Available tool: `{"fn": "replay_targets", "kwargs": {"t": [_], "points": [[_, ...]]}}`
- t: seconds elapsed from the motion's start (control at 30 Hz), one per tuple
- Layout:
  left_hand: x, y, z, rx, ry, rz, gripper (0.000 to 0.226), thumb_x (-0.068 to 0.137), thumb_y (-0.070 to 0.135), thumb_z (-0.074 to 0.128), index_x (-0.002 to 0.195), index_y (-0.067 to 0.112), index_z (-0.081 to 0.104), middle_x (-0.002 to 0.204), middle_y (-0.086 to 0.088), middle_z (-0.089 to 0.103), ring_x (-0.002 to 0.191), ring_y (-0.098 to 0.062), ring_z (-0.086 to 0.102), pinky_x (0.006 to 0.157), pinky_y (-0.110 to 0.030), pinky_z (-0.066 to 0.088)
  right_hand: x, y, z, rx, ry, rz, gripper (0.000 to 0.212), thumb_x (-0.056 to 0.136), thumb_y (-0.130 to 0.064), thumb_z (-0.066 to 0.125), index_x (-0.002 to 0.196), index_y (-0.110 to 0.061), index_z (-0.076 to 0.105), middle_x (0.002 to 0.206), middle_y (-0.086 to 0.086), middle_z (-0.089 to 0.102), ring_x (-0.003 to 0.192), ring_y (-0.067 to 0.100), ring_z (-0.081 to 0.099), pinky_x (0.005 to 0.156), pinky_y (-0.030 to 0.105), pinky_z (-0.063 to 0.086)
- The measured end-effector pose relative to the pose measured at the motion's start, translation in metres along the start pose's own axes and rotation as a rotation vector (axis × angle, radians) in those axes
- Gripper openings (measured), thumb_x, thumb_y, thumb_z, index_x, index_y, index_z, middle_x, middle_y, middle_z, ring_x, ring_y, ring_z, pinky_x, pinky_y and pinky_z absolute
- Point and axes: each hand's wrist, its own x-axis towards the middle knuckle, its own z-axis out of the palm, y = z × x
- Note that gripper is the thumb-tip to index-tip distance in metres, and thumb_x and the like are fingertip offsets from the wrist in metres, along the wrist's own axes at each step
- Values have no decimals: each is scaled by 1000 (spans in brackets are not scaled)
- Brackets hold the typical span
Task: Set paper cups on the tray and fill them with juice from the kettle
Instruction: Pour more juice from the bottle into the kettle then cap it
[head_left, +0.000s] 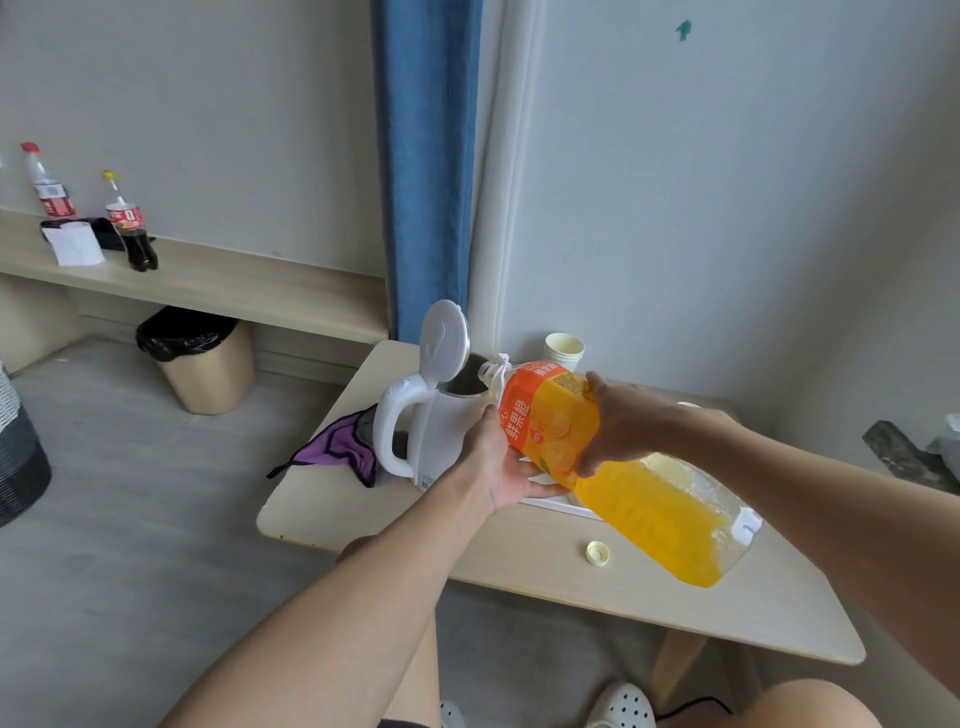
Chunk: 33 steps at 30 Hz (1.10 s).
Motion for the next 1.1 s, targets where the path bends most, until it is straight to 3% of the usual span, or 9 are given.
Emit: {"fn": "replay_targets", "kwargs": {"t": [0.2,0.73,1.1], "points": [[-2,5,0,-30,-15,3,73,97,73,45,138,14,59,138,-24,62,129,-48,58,105,-71,43,3,-7,-4,-38,-30,20,114,64,-41,89,150,-17,18,130,10,55,116,29,54,93,38,52],[-9,8,-1,-55,-5,-4,62,104,64,41,127,10,62,133,-28,65,126,-50,60,111,-72,39,14,-21,-10,-184,-84,73,118,61,-48,89,151,-19,17,129,9,56,117,28,54,97,43,51],[-17,10,4,-93,5,19,54,106,56,42,119,8,63,126,-29,66,118,-50,62,105,-72,41,15,-28,-21,-250,-110,43,112,64,-46,87,150,-19,20,124,6,59,114,27,56,97,40,51]]}}
